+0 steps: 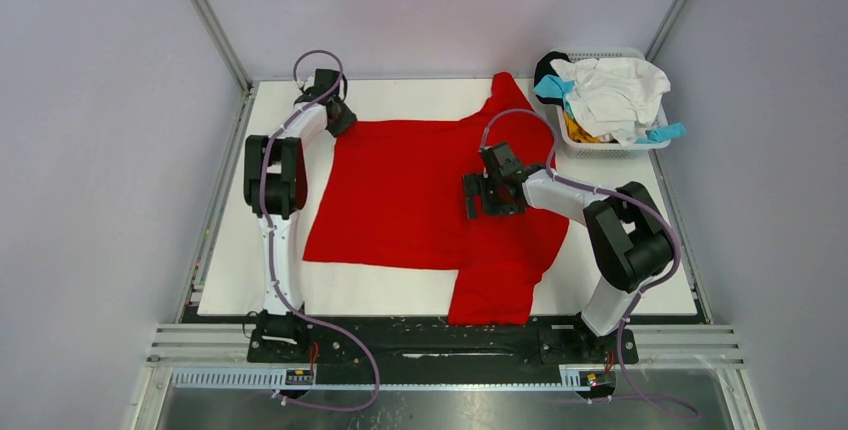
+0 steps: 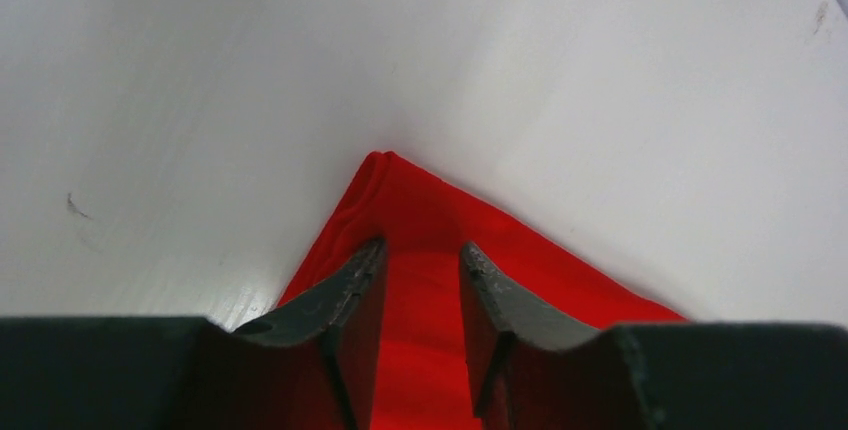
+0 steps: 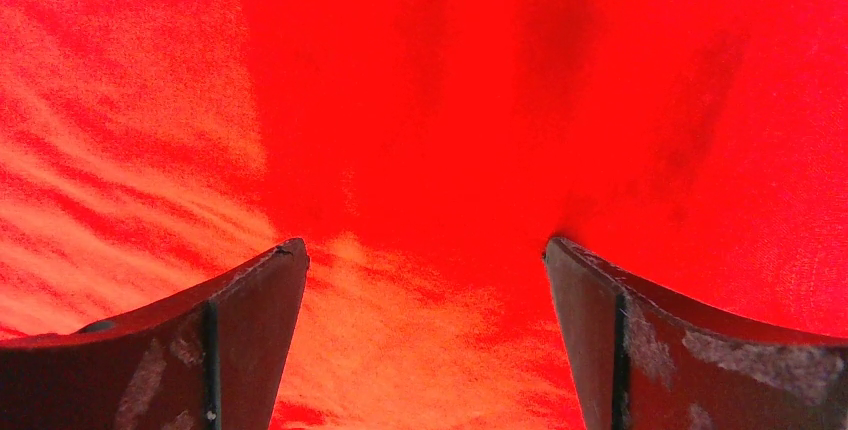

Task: Fold and stack the t-shirts
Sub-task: Flatten out the tshirt

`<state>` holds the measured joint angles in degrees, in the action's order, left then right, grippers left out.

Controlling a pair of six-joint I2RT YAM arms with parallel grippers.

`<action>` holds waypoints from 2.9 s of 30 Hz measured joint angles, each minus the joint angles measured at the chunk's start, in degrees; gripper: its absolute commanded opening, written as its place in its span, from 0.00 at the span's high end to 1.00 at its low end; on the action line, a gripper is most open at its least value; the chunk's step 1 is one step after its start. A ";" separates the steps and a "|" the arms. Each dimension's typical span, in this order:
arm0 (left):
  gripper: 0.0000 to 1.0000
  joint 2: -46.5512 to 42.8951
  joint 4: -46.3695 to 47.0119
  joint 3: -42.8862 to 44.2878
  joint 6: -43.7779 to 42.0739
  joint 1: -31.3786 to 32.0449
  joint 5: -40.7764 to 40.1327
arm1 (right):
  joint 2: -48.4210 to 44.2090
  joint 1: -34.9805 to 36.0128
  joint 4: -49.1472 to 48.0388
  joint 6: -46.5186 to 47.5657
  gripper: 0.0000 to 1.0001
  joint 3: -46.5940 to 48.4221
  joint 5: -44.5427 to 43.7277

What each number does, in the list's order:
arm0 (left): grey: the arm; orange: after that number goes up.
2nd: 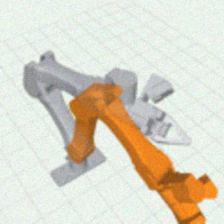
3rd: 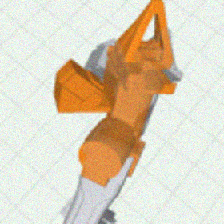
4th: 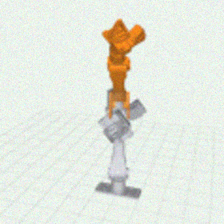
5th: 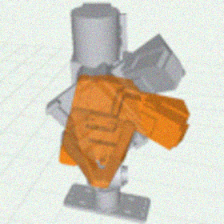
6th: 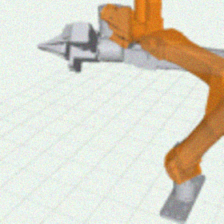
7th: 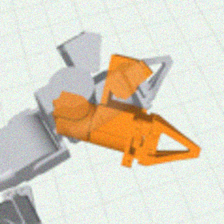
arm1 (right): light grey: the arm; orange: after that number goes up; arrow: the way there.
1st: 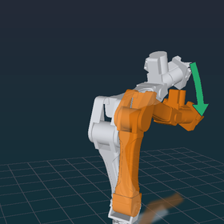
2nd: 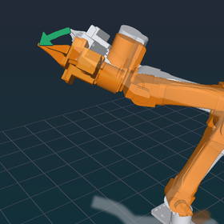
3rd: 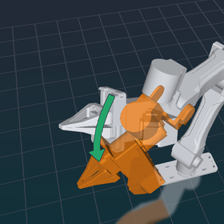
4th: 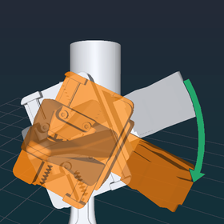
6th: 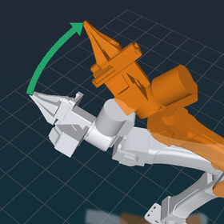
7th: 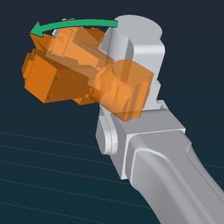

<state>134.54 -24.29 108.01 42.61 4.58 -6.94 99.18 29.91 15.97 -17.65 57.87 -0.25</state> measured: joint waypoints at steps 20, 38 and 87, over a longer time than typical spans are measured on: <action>0.71 -11.19 -1.27 -16.52 3.43 -0.66 0.44 | -2.58 -0.28 1.64 -0.17 0.04 -2.99 0.74; 0.69 -28.44 -0.46 -39.82 4.57 2.78 2.27 | -15.96 -0.74 20.65 -4.13 0.05 -9.40 4.48; 0.57 3.72 -0.17 8.02 7.72 5.53 1.95 | 6.19 1.33 5.14 -4.17 0.09 7.87 14.84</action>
<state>138.26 -24.47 116.03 50.33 10.11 -4.99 105.36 31.24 21.10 -21.82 65.73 14.59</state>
